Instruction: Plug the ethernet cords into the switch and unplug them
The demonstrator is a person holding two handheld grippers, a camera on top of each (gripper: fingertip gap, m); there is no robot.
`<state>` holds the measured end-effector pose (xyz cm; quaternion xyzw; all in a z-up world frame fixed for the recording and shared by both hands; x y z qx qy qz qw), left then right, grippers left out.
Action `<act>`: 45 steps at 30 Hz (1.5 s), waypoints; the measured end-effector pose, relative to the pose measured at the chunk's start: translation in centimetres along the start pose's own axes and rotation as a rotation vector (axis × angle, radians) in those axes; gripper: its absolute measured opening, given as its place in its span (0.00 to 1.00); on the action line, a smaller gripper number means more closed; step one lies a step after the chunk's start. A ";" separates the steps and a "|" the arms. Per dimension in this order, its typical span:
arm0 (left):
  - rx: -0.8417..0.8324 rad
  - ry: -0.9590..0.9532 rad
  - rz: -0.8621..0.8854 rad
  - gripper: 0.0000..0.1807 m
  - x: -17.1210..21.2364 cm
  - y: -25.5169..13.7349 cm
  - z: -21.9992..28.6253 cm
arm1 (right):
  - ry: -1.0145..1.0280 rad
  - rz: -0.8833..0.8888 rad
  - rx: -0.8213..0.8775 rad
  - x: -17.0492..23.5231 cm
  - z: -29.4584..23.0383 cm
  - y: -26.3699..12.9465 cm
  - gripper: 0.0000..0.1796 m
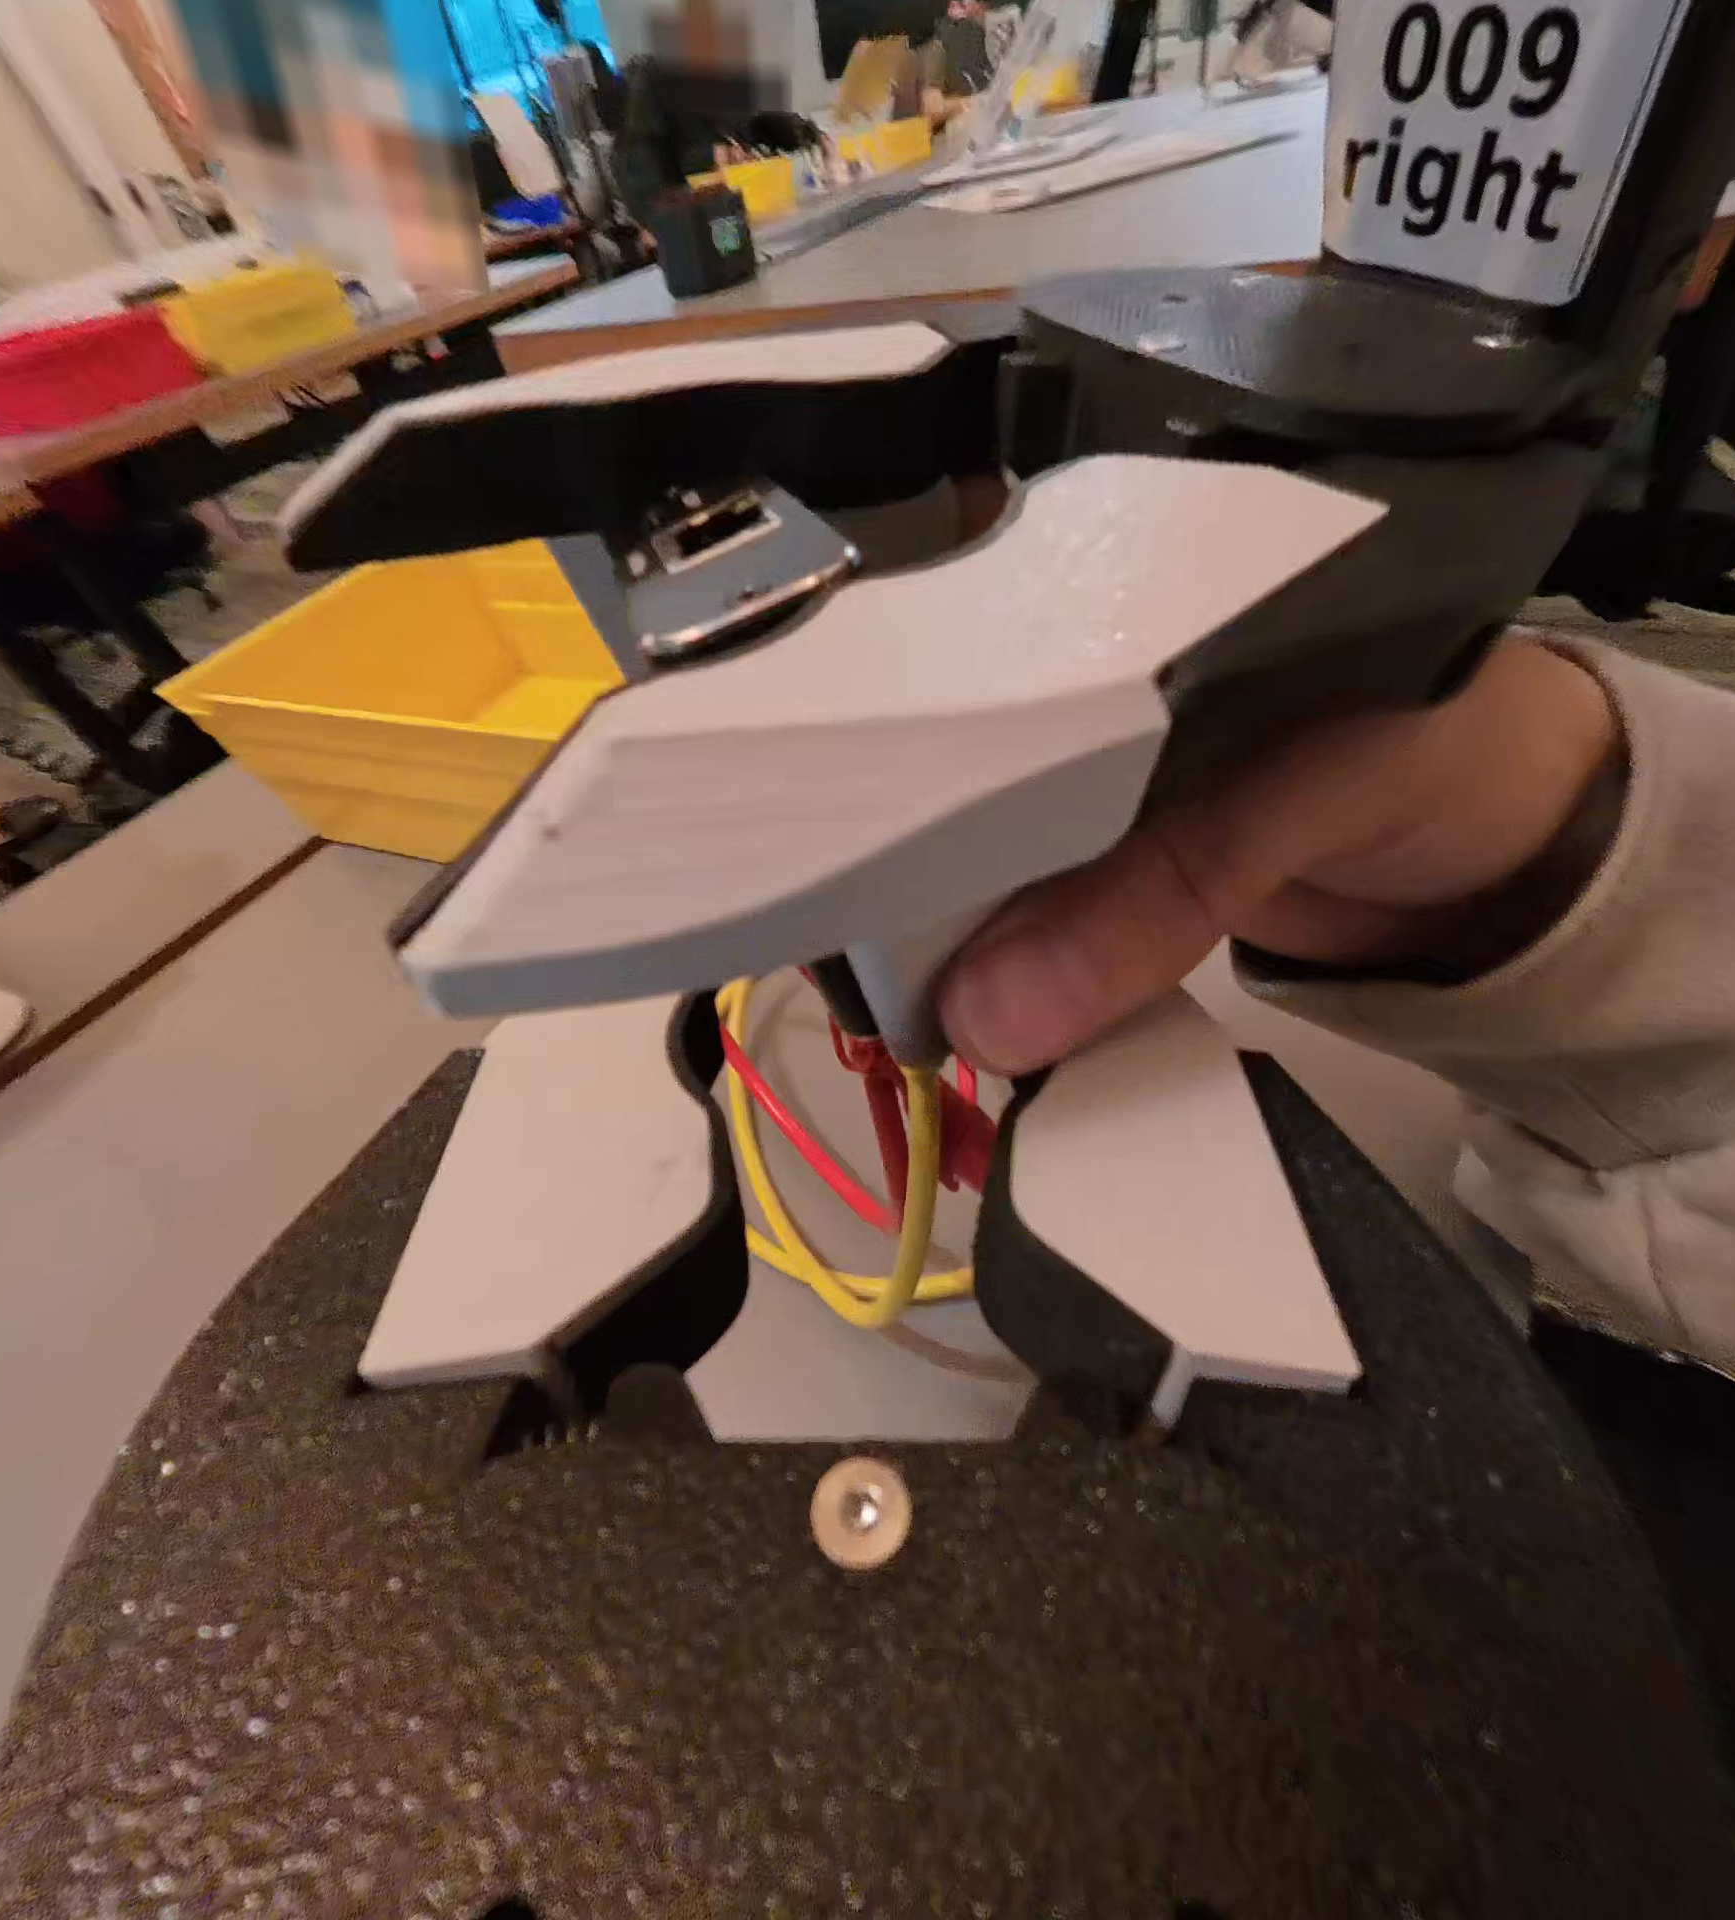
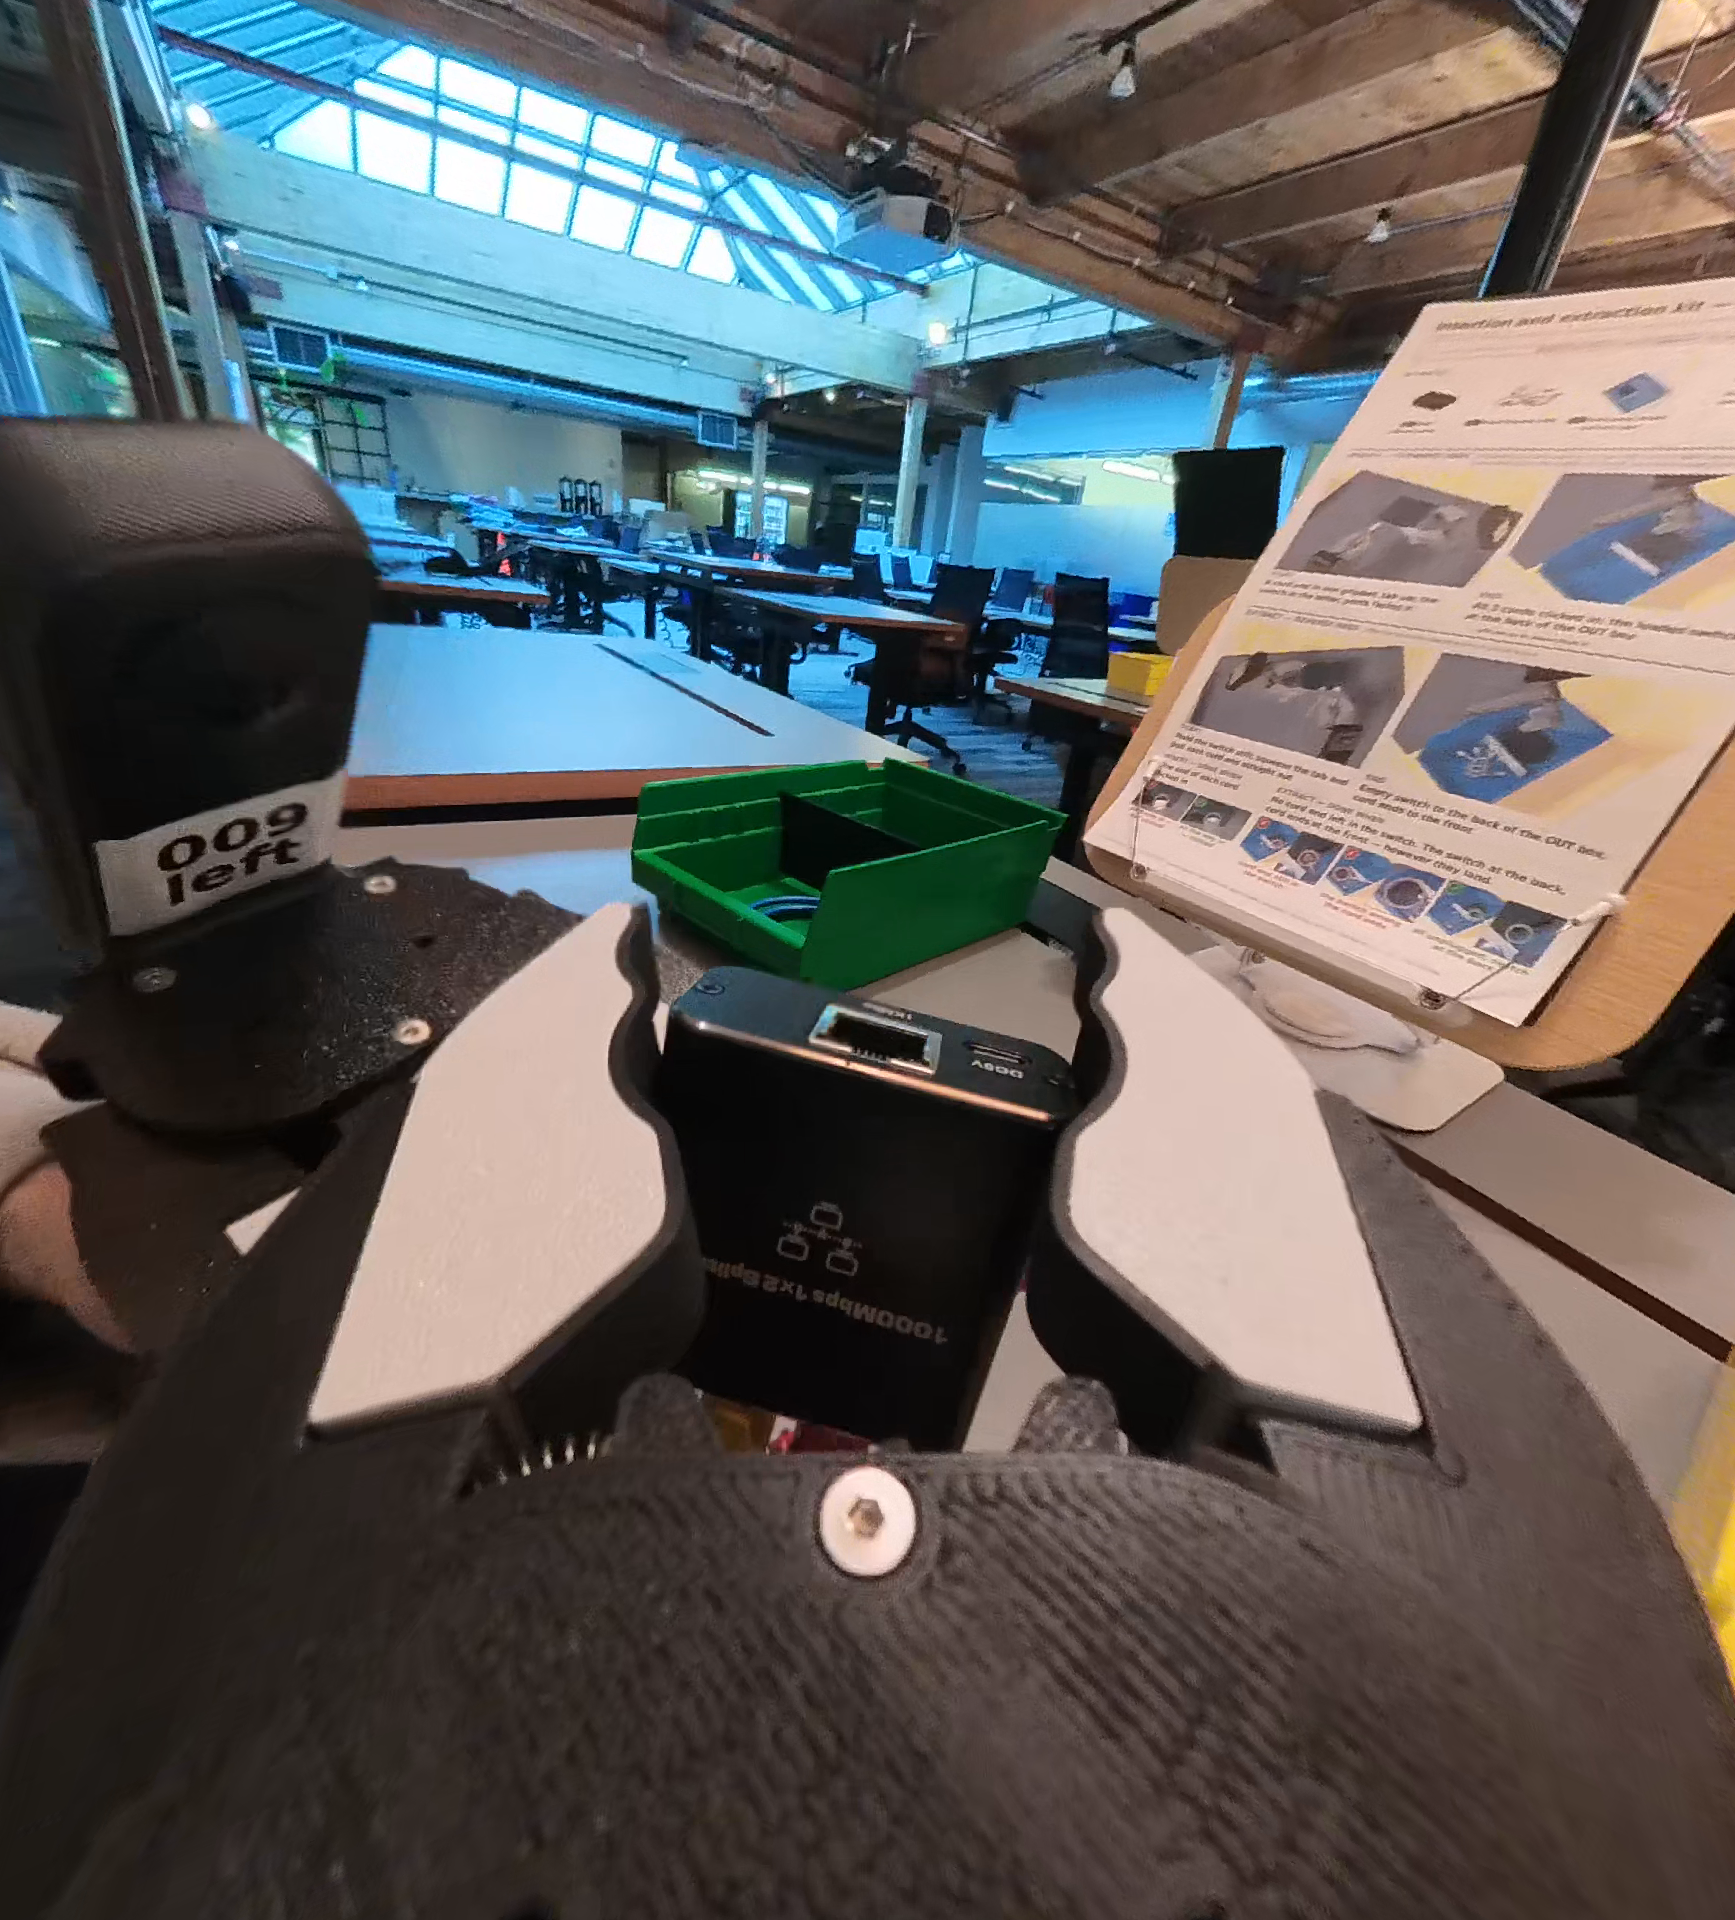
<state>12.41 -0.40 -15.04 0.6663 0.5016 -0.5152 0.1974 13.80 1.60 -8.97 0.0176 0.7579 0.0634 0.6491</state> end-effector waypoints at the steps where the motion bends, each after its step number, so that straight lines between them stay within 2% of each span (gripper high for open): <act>1: -0.037 0.009 0.006 0.27 -0.2 -0.1 -0.2 | 0.004 0.017 0.015 -0.2 0.1 0.0 0.44; 2: -0.061 0.033 0.010 0.19 -0.4 -0.2 -0.2 | 0.013 0.041 0.037 -0.5 0.3 -0.1 0.44; 3: -0.080 0.071 0.003 0.17 -0.5 -0.1 0.0 | 0.030 0.052 0.037 -0.6 0.3 -0.1 0.44; 7: -0.057 0.037 0.028 0.15 -0.5 0.3 -0.2 | 0.011 0.068 0.079 -0.8 0.8 -0.3 0.44; 10: -0.027 0.011 0.051 0.15 -0.4 0.6 -0.4 | -0.005 0.010 0.154 -0.6 1.5 -0.1 0.45; 13: 0.045 0.028 0.120 0.16 -0.8 0.7 0.3 | -0.083 0.019 0.103 -1.0 0.6 -0.5 0.49; 18: 0.136 0.002 0.132 0.17 -0.7 0.7 0.6 | -0.027 0.021 0.056 -0.8 0.7 -0.6 0.48; 22: 0.182 0.025 0.137 0.16 -0.2 0.3 0.4 | 0.066 0.029 -0.034 -0.9 0.3 -1.0 0.38; 24: 0.146 0.036 0.104 0.14 0.2 0.2 -0.2 | 0.067 0.033 -0.051 -1.1 0.4 -1.3 0.29; 25: 0.115 0.027 0.086 0.13 0.3 0.2 -0.6 | 0.045 0.042 -0.029 -1.2 0.6 -1.5 0.29; 27: 0.040 -0.025 0.082 0.12 0.6 0.0 -1.8 | 0.010 0.064 0.030 -1.8 1.1 -1.9 0.35; 31: -0.093 -0.293 0.181 0.12 0.4 -1.3 -5.3 | -0.035 0.049 0.127 -2.2 2.0 -2.5 0.37; 34: -0.157 -0.499 0.301 0.12 -0.4 -2.6 -7.6 | -0.067 -0.043 0.168 -0.4 2.3 -1.5 0.40; 37: -0.215 -0.670 0.390 0.12 -0.8 -3.6 -9.1 | -0.106 -0.195 0.217 2.3 2.6 -0.1 0.38; 39: -0.242 -0.736 0.428 0.12 -0.9 -3.8 -9.2 | -0.127 -0.180 0.198 2.6 2.0 0.6 0.36; 40: -0.235 -0.762 0.448 0.12 -1.1 -3.8 -8.9 | -0.126 -0.179 0.198 2.8 1.8 0.9 0.31; 45: -0.233 -0.848 0.501 0.12 -0.9 -3.8 -8.7 | -0.125 -0.159 0.185 3.4 1.7 1.3 0.30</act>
Point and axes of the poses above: each gripper's, where its closed fingertips meet, y out along the fingers, x out of its underside, z = x × y across the jaws, the point moved 3 cm from there along -y, back along the fingers, and after that the axes turned 15 degrees about y, right-handed, at the moved point
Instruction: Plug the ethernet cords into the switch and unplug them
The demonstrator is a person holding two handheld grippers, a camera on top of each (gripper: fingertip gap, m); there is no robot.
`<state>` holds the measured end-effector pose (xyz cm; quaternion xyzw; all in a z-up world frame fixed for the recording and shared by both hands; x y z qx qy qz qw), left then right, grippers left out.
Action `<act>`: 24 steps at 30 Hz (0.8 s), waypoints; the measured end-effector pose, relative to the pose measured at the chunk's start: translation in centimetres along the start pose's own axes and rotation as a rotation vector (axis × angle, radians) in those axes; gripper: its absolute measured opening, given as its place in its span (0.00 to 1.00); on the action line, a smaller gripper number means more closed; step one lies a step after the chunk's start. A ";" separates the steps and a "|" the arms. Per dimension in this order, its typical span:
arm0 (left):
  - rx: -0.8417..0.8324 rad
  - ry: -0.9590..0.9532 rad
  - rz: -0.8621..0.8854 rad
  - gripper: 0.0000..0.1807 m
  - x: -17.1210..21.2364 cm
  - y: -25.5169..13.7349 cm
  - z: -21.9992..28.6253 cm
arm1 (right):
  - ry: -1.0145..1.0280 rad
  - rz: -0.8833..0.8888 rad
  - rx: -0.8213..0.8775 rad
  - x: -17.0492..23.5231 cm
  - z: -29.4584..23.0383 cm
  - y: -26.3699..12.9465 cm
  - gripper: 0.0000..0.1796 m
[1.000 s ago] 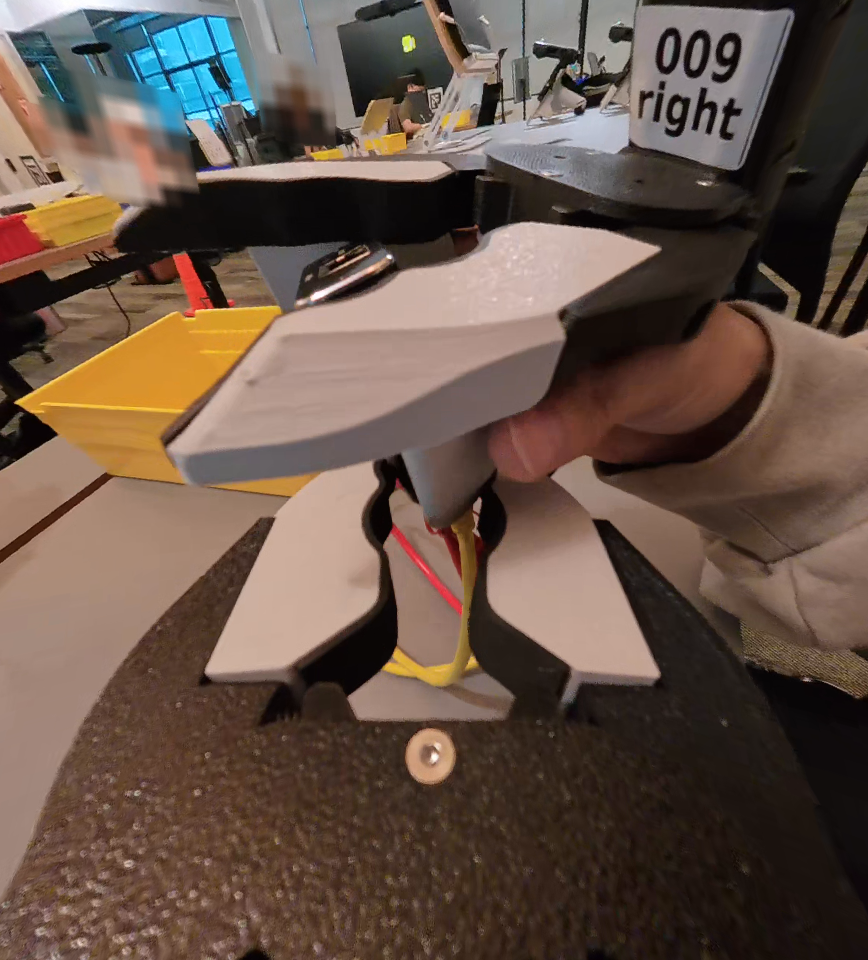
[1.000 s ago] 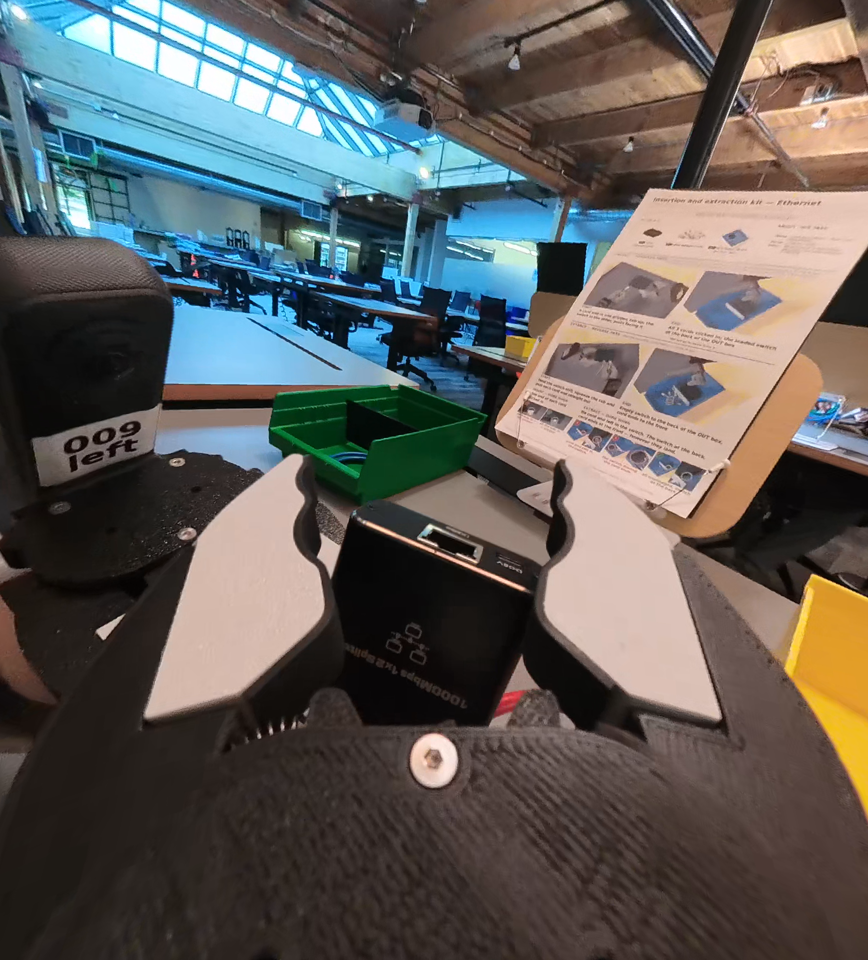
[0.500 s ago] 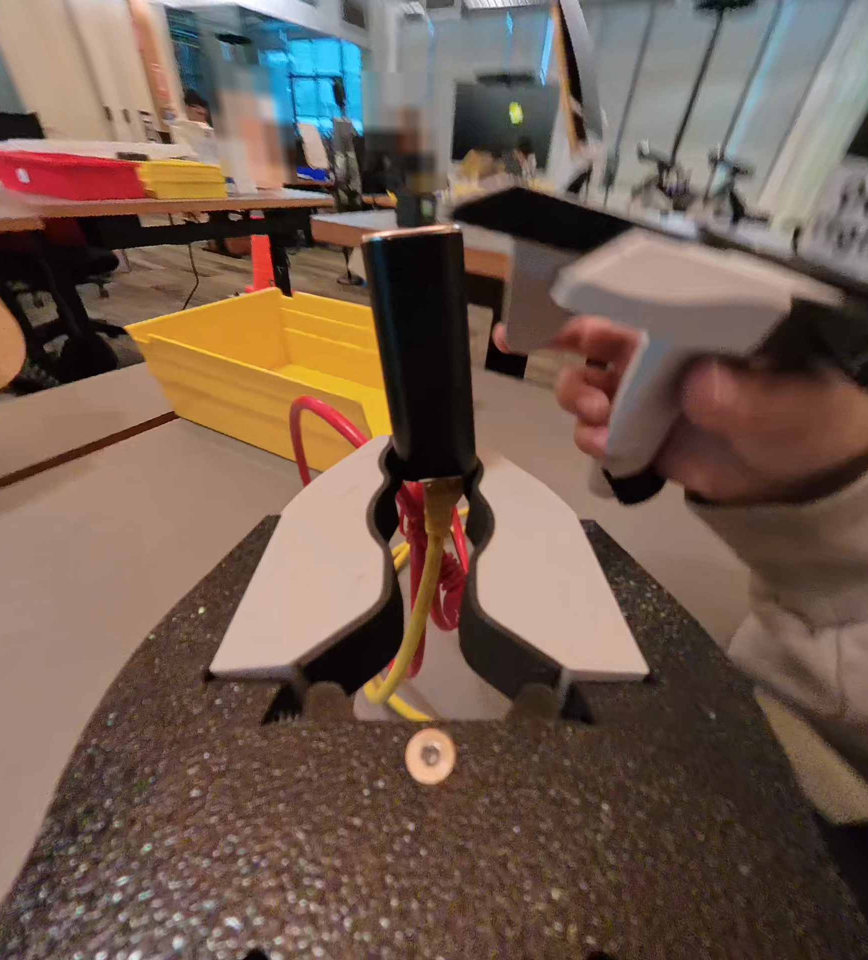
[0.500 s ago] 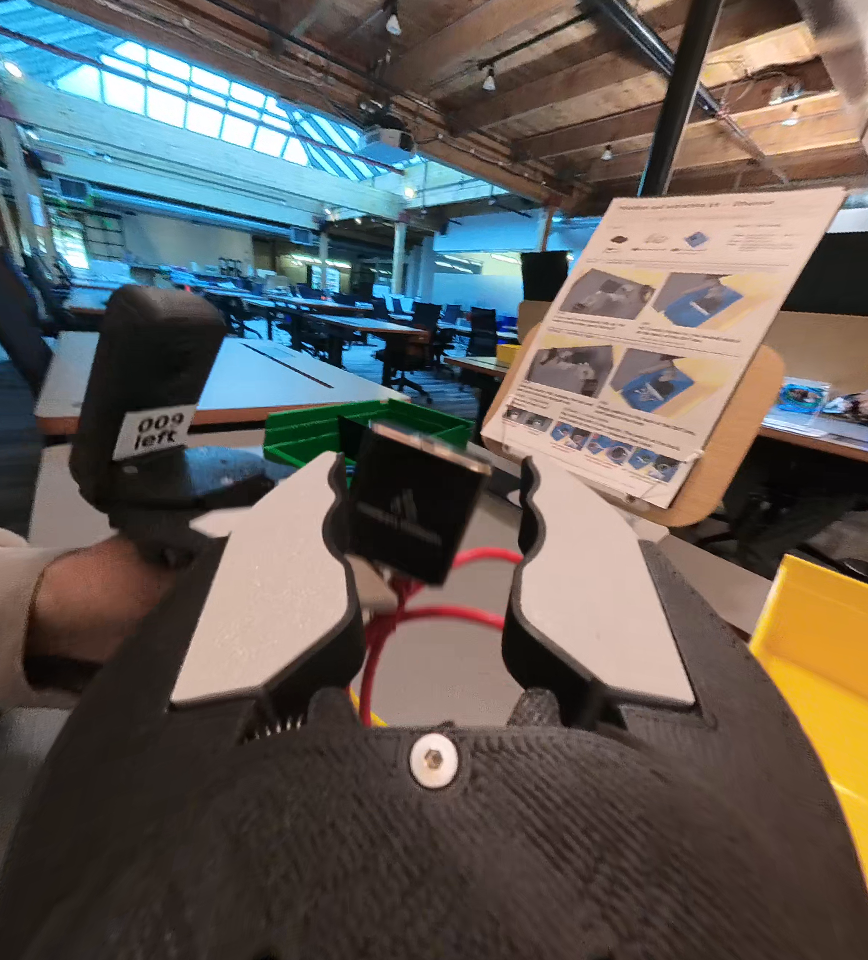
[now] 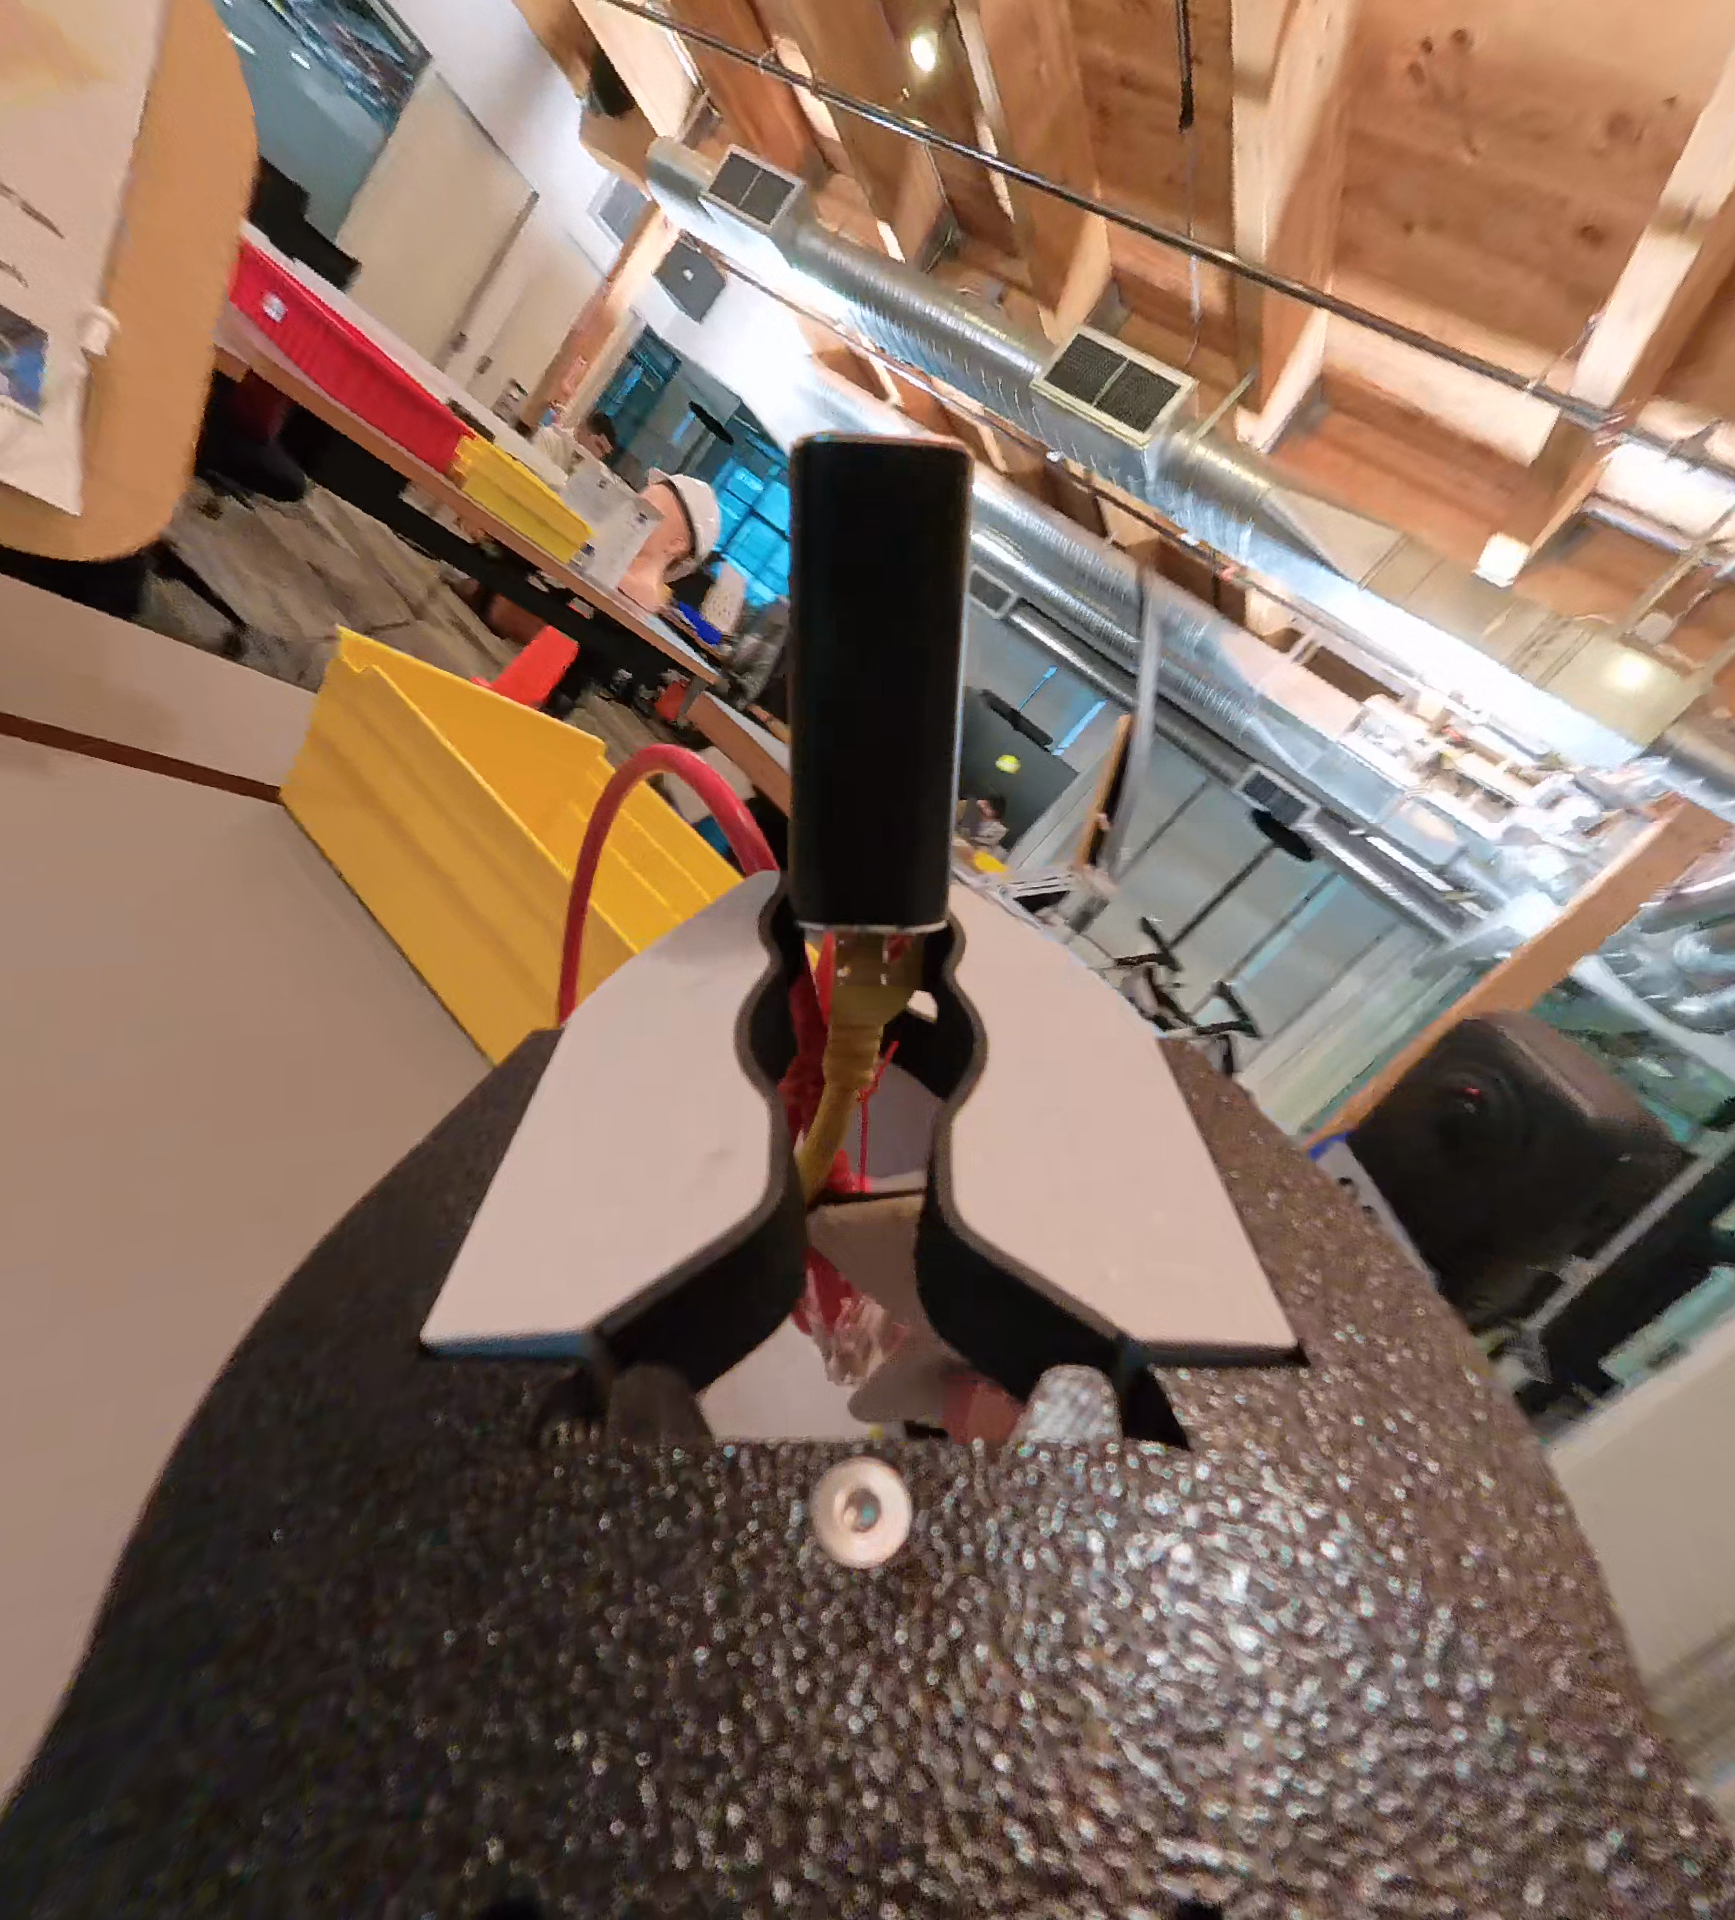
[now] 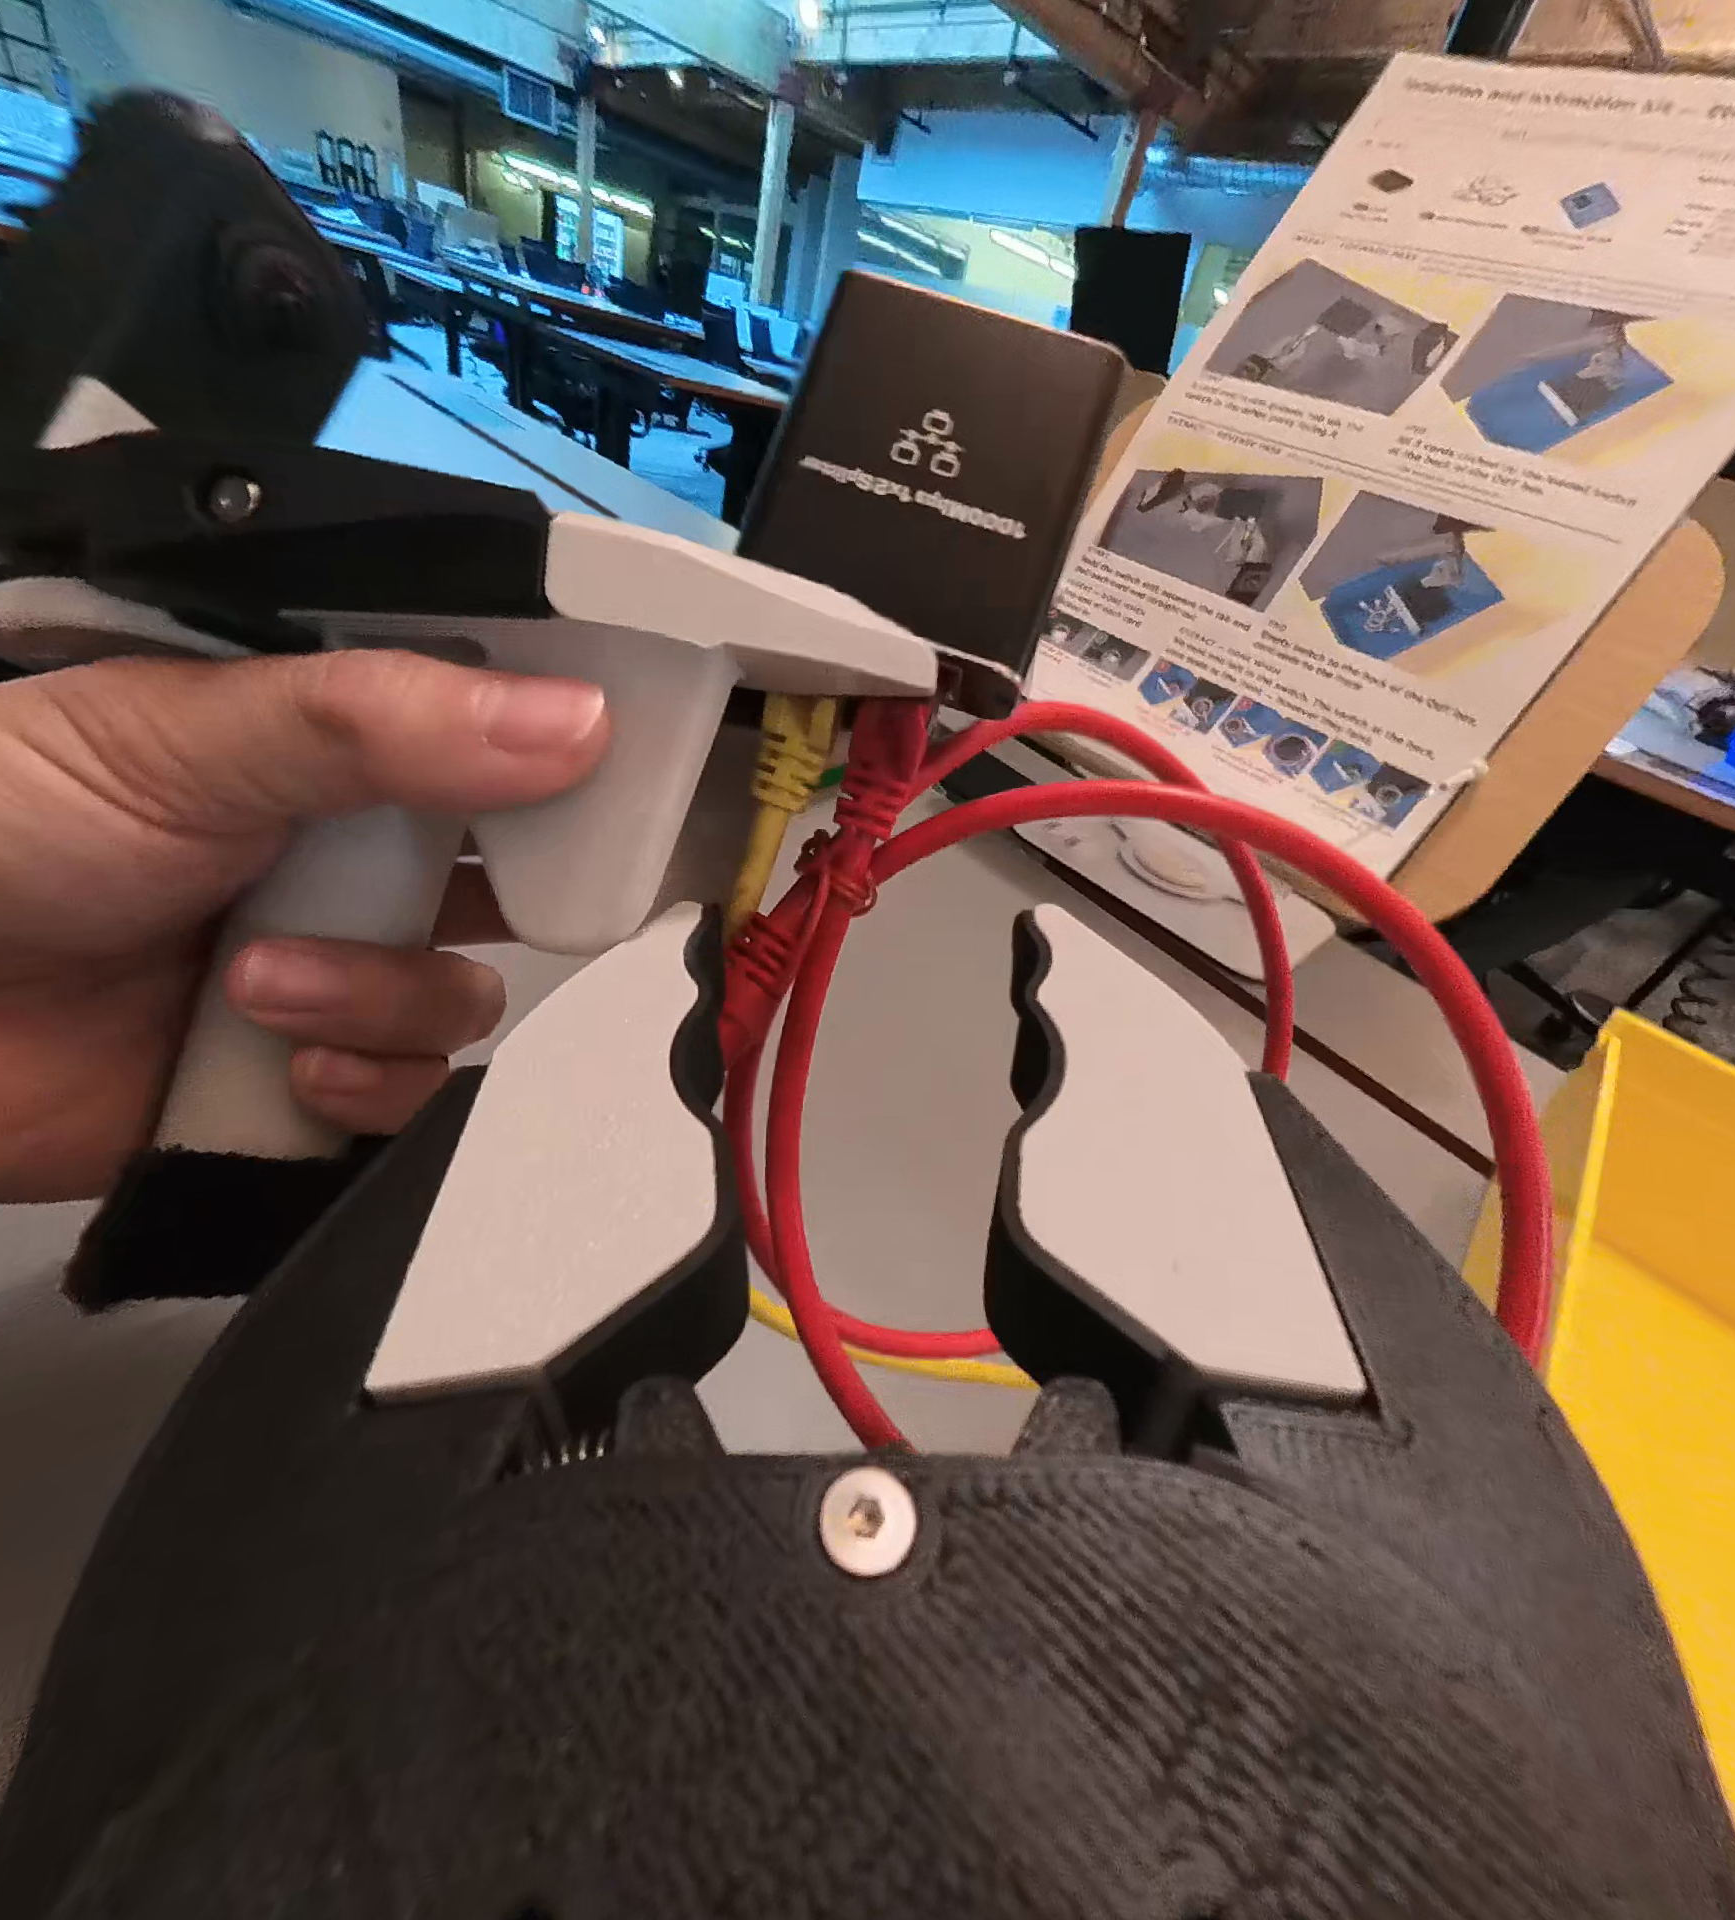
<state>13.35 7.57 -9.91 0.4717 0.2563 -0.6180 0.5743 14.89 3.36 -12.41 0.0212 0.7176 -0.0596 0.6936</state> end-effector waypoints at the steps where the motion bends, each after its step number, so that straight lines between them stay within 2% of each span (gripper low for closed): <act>1: 0.026 -0.033 -0.005 0.11 0.1 0.0 0.1 | -0.014 0.012 -0.018 0.0 -0.2 0.1 0.31; 2: 0.044 -0.070 -0.024 0.11 0.3 0.1 0.3 | -0.028 0.000 -0.030 0.2 -0.4 0.2 0.32; 3: 0.035 -0.083 -0.043 0.11 0.6 0.1 0.2 | -0.048 -0.028 -0.043 0.5 -0.6 0.3 0.28; 7: -0.036 -0.056 -0.049 0.12 0.8 0.0 -0.4 | -0.141 -0.088 0.019 0.9 -1.0 0.8 0.24; 10: -0.011 -0.150 -0.056 0.12 1.1 0.0 -0.9 | -0.115 -0.126 -0.067 1.6 -1.1 0.6 0.23; 14: -0.035 -0.117 -0.082 0.12 1.8 0.2 -0.8 | -0.082 -0.193 -0.130 2.5 -1.2 0.5 0.27; 16: -0.039 -0.109 -0.075 0.12 1.5 0.3 -1.0 | -0.136 -0.350 -0.201 4.3 -1.9 0.1 0.31; 17: -0.046 -0.101 -0.079 0.12 1.4 0.4 -1.1 | -0.181 -0.395 -0.172 4.8 -1.7 0.0 0.32; 20: -0.030 -0.144 -0.043 0.11 1.0 0.5 -0.8 | -0.196 -0.319 -0.017 3.7 -0.9 1.0 0.36; 22: -0.023 -0.158 -0.040 0.11 1.0 0.7 -0.3 | -0.168 -0.302 0.015 3.9 -1.0 1.7 0.31; 24: -0.025 -0.137 -0.034 0.11 0.9 0.6 0.0 | -0.222 -0.294 0.023 4.1 -0.9 1.7 0.20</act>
Point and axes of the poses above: each gripper's, where its closed fingertips meet, y out along the fingers, x out of its underside, z = x × y across the jaws, the point moved 3 cm from there along -y, back along the fingers, and after that the axes turned 15 degrees about y, right-handed, at the moved point
